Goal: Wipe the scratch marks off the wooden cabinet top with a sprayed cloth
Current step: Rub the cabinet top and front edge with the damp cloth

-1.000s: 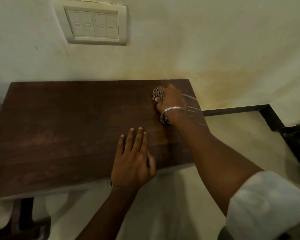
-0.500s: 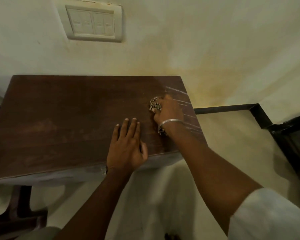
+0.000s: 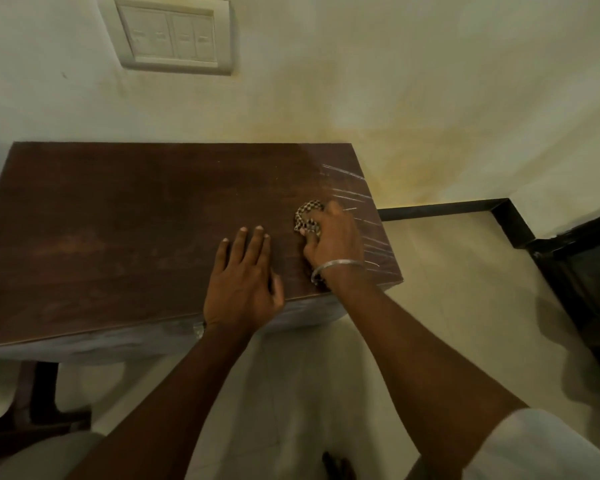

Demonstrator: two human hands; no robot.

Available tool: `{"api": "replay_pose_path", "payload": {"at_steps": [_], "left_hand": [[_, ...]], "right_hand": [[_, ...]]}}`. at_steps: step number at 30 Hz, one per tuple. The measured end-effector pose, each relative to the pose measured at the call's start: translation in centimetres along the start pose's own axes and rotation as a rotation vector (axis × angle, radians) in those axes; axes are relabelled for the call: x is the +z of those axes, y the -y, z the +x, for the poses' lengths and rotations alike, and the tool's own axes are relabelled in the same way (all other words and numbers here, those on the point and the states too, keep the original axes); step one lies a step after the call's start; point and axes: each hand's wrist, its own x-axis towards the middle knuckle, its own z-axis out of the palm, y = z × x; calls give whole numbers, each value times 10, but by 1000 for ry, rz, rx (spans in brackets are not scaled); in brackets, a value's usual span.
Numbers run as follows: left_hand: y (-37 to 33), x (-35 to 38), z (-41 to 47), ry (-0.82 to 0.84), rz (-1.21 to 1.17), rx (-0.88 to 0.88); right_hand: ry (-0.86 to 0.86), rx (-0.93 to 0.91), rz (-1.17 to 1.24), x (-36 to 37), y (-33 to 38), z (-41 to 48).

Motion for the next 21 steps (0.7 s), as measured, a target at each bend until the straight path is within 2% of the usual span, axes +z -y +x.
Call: {"api": "replay_pose_path", "payload": {"at_steps": [5, 12, 18, 21], "left_hand": [[0, 1, 1, -6, -10, -3], [-1, -1, 0, 1, -8, 10], [-16, 4, 4, 40, 10, 19], [-16, 6, 5, 43, -1, 56]], "right_hand": [[-32, -17, 25, 0, -10, -62], [18, 32, -36, -5, -2, -26], [-23, 12, -5, -7, -14, -86], [-17, 8, -16, -7, -18, -83]]}}
